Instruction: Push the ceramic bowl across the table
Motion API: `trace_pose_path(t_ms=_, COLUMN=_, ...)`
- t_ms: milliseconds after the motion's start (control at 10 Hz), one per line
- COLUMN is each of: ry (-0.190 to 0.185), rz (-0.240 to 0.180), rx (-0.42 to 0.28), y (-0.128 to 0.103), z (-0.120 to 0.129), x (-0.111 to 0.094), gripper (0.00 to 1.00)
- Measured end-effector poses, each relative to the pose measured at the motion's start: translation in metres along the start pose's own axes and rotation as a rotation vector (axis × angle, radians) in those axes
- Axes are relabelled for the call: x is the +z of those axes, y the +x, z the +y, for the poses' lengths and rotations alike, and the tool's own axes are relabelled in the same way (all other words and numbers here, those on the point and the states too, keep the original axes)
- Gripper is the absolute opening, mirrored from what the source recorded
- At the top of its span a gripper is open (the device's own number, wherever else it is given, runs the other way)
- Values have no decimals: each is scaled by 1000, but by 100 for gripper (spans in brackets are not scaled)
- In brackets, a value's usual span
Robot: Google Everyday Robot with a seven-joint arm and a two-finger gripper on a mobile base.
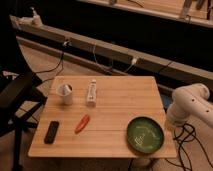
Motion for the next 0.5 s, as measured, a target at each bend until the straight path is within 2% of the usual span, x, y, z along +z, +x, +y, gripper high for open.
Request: trace_pose_path(t_ms=500, ry=-44, rz=34, rx=72, y=29, z=-1, x=32, gripper=0)
